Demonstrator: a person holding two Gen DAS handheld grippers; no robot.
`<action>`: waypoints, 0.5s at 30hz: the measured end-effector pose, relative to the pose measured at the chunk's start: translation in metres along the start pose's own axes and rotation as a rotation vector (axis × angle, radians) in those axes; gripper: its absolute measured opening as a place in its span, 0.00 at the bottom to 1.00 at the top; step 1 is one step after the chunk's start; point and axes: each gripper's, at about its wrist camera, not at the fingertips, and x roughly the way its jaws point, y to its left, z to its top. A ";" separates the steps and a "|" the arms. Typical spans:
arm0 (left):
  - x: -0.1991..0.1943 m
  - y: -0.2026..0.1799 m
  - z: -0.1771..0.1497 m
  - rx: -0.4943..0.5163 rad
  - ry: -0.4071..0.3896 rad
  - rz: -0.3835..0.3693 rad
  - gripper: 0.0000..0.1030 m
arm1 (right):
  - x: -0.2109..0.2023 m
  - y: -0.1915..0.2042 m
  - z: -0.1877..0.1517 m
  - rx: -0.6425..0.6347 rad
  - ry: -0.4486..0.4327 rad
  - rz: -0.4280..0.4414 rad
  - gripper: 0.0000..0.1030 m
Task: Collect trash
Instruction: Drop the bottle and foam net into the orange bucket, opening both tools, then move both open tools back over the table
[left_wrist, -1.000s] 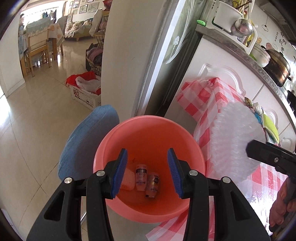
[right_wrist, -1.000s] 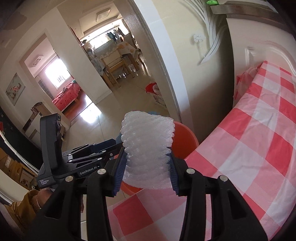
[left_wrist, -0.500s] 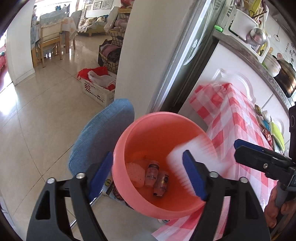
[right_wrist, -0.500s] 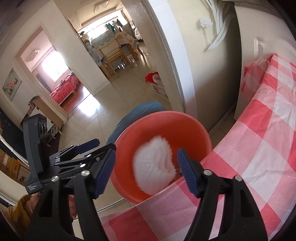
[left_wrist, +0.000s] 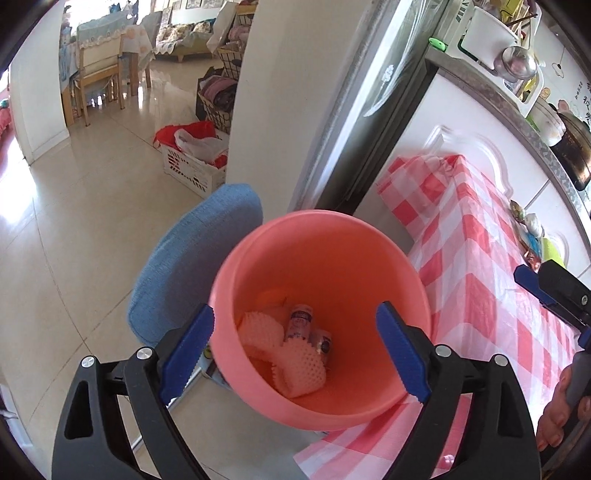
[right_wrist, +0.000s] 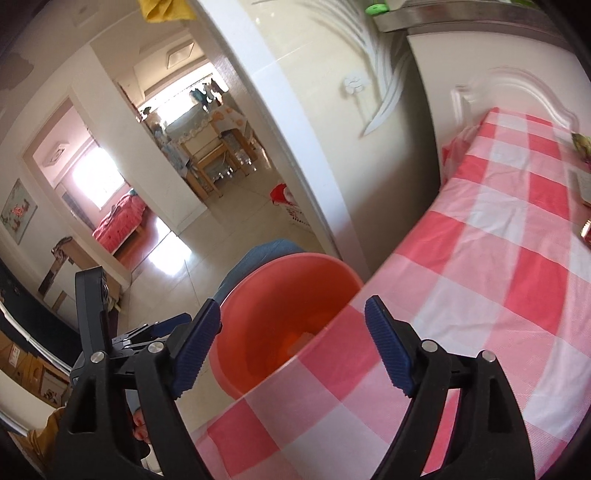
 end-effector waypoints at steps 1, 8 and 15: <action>-0.001 -0.003 0.000 0.001 -0.001 -0.008 0.86 | -0.003 -0.004 0.001 0.010 -0.007 -0.006 0.79; -0.011 -0.029 0.004 0.039 -0.013 -0.059 0.86 | -0.028 -0.026 0.000 0.063 -0.060 -0.030 0.79; -0.018 -0.061 0.006 0.090 -0.016 -0.098 0.86 | -0.050 -0.042 0.000 0.092 -0.110 -0.035 0.79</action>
